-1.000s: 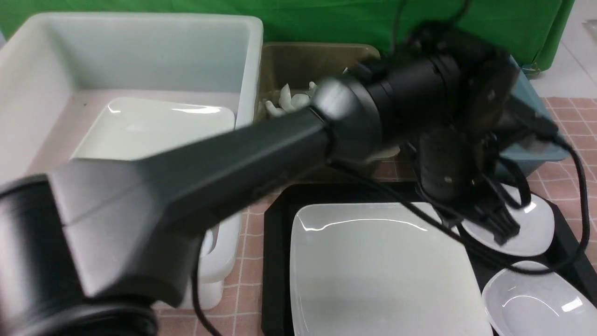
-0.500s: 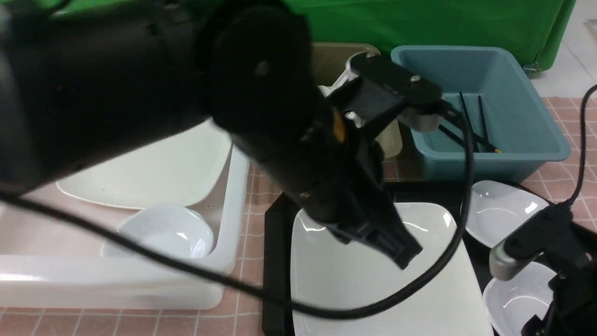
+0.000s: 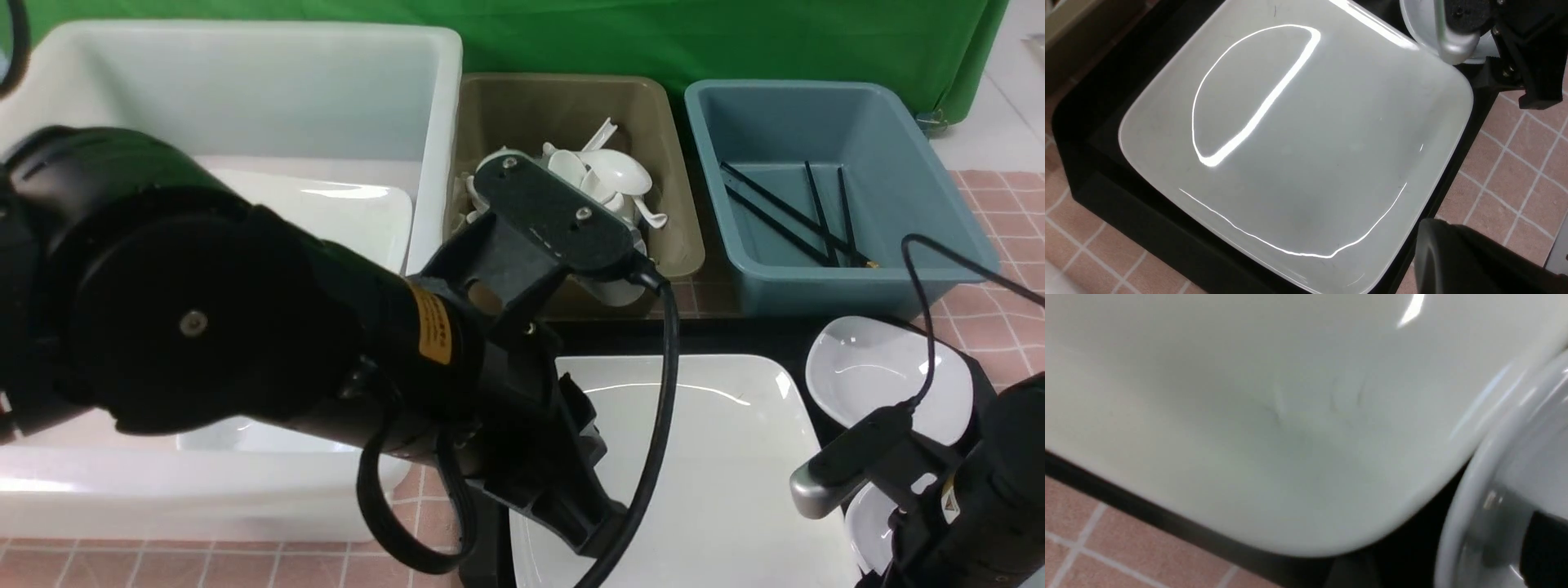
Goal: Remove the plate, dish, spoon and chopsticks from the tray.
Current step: Use the right arm to grab a small plate from the dinner plate, then use the right arm to put the small plate into the large storage box on the left
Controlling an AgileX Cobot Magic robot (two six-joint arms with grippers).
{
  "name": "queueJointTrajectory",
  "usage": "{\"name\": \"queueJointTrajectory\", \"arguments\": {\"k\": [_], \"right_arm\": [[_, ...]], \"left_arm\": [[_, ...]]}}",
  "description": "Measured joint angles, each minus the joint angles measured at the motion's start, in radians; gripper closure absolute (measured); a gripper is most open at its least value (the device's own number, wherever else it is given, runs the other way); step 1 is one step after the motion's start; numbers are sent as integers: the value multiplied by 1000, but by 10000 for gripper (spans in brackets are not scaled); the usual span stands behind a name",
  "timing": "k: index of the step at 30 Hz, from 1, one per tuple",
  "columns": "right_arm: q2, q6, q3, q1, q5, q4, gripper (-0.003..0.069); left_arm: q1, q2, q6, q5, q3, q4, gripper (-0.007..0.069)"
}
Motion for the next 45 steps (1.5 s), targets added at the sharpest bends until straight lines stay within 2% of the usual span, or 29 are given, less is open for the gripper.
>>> {"name": "queueJointTrajectory", "arguments": {"k": [1,2,5,6,11,15,16,20,24,26,29,32,34,35,36,37,39,45], "right_arm": [[3,0,-1,0,-2,-8,151],[3,0,-1,0,-2,-9,158],[5,-1,-2,1,-3,-27,348],[2,0,-8,3,-1,-28,384],[-23,-4,-43,3,82,-22,419],[-71,-4,-83,3,179,-9,489],[-123,-4,-112,3,245,-8,564],[-244,4,-177,3,382,-3,585],[-372,15,-319,3,394,71,585],[-392,-26,-413,3,365,184,585],[-360,-154,-557,22,325,420,585],[-266,-222,-694,101,280,542,585],[-170,-239,-788,166,257,564,585],[-169,-240,-798,173,255,565,585],[-66,-245,-887,240,237,566,585],[-43,-246,-922,254,235,564,585],[107,-247,-1063,330,226,559,585],[442,-249,-1366,432,224,550,585]], "left_arm": [[0,0,0,0,0,0,627],[0,0,0,0,0,0,627],[0,0,-2,0,0,0,627],[0,0,-2,0,0,0,627],[0,0,-3,1,0,0,627],[0,0,-3,0,0,0,627],[0,0,-3,-3,0,1,627],[30,-2,-21,-11,-4,9,627],[150,-32,-35,21,-36,28,627],[227,-67,-36,48,-56,37,627],[374,-138,-30,82,-68,45,627],[521,-213,-29,128,-71,47,627],[617,-259,-29,160,-71,47,627],[628,-259,-29,163,-71,47,627],[709,-291,-29,183,-71,43,627],[728,-294,-29,185,-71,41,627],[837,-322,-29,194,-56,21,627],[966,-331,-10,238,14,-8,627]]}}
